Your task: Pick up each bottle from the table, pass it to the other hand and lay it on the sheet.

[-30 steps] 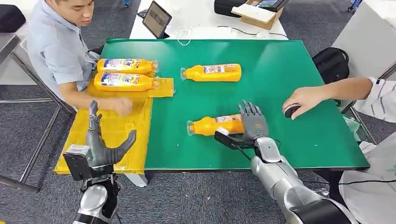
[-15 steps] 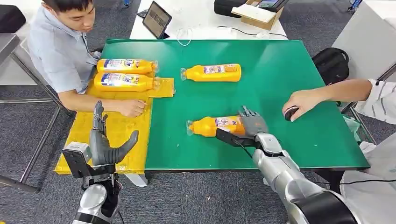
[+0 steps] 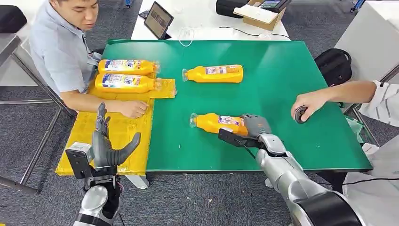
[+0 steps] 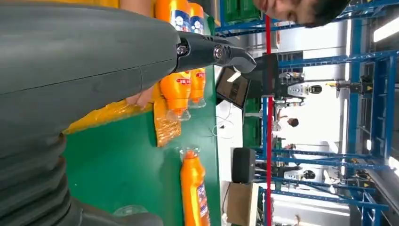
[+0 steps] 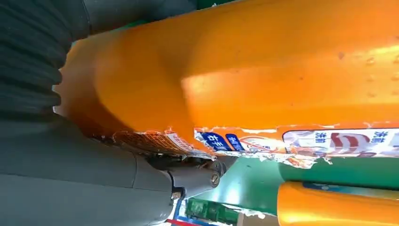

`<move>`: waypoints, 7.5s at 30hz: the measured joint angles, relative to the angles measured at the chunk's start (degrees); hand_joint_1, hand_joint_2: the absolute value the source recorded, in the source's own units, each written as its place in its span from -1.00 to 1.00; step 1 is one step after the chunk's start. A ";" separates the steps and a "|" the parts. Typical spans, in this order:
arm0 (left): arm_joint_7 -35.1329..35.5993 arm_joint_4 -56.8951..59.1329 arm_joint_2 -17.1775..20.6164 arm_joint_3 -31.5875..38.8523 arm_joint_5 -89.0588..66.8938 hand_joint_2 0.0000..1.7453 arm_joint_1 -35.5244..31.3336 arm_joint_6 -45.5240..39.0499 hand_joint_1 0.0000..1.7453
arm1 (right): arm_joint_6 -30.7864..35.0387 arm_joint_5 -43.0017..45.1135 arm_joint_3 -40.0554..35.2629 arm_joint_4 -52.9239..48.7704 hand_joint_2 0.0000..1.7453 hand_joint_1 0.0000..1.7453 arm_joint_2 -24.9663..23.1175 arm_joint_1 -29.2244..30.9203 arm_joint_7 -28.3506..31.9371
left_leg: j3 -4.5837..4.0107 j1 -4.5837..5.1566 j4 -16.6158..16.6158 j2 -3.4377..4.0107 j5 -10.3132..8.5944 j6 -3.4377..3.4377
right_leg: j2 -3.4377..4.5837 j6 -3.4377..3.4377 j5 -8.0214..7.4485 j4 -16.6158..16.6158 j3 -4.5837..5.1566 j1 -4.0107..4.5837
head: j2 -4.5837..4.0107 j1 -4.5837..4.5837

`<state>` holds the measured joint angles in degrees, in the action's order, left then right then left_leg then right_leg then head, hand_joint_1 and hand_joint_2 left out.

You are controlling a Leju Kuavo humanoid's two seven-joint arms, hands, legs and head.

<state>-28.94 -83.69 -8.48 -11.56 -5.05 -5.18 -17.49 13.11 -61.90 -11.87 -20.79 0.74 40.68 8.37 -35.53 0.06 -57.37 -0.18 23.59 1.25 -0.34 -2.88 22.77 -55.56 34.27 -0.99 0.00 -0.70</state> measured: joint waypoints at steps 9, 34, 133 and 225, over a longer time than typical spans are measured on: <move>-0.11 0.05 0.00 0.00 0.83 1.00 -0.09 1.36 -1.00 | -2.65 5.84 1.62 0.02 1.00 1.00 -0.07 0.29 6.10 | 0.05 0.00 0.00 0.01 0.01 0.00 | 0.03 0.00 0.00 0.00 -0.05 0.00 | 0.00 0.02; 2.60 0.44 -0.15 -4.26 5.90 1.00 7.67 17.79 -1.00 | 11.69 50.82 7.06 -45.65 1.00 1.00 -10.27 -24.96 31.69 | -0.22 -0.02 0.02 0.01 0.08 -0.05 | 0.00 0.05 0.07 0.00 0.23 0.01 | 0.00 0.02; 15.06 52.42 11.93 -17.90 -53.31 1.00 -40.56 15.79 0.54 | 26.69 50.08 -28.98 -49.27 -1.00 -1.00 -11.76 -28.87 31.67 | -0.24 -0.22 0.02 0.11 -0.09 -0.23 | 0.02 0.26 -0.06 -0.08 0.32 0.19 | 0.00 0.04; -3.41 -7.65 1.51 1.49 -10.60 1.00 8.02 -1.68 -1.00 | 21.42 1.60 4.59 -32.80 1.00 -1.00 3.12 -27.64 13.38 | -0.26 0.06 0.03 0.03 0.06 0.01 | 0.01 0.03 0.04 0.00 0.26 -0.06 | 0.00 0.00</move>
<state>-32.35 -91.34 -6.97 -10.07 -15.65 2.84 -19.17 34.53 -60.30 -7.28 -53.58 3.87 13.04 21.75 -35.79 0.13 -57.35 -0.15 23.65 1.26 -0.33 -2.85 22.81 -55.56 34.53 -1.06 0.00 -0.70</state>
